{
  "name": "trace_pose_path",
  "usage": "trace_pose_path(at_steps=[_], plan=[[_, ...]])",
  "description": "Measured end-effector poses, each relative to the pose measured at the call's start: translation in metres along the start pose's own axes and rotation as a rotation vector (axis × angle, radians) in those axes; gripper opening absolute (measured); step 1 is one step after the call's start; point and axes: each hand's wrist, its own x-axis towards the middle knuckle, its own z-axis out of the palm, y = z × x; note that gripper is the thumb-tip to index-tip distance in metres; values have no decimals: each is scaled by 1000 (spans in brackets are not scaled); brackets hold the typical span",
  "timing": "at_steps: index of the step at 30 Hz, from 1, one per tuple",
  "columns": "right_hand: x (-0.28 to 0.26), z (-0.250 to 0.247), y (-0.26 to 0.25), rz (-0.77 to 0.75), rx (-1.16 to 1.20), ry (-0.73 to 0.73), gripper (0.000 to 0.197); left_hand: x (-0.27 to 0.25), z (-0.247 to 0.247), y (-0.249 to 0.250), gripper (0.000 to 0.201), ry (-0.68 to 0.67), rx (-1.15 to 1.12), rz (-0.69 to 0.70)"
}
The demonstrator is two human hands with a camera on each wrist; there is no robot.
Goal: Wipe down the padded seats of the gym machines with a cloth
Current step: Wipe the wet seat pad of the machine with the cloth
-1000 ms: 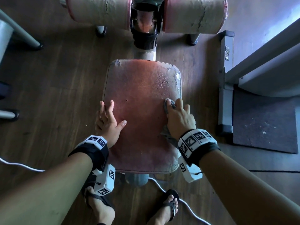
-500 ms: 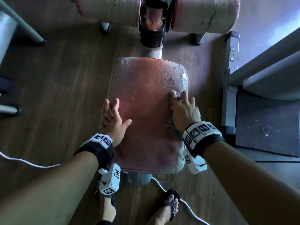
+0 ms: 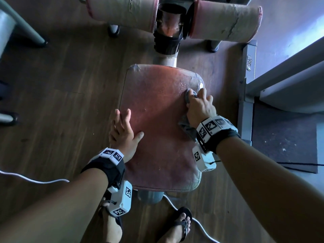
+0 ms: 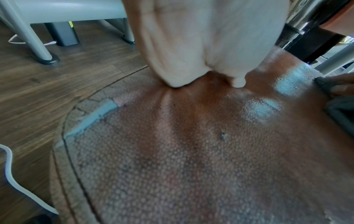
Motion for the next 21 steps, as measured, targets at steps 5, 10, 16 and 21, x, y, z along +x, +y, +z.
trace_pose_path(at_steps=[5,10,16,21], plan=[[-14,4,4,-46,-28,-35,54,-1,-2,4,89,-18,-2,-22],[-10,1,3,-81,-47,-56,55,-3,-4,6,88,-26,1,-23],[-3,-2,-4,-75,-33,-48,54,-2,-5,6,88,-39,7,-24],[-8,5,1,-136,-73,-36,55,-2,-4,6,88,-29,0,-26]])
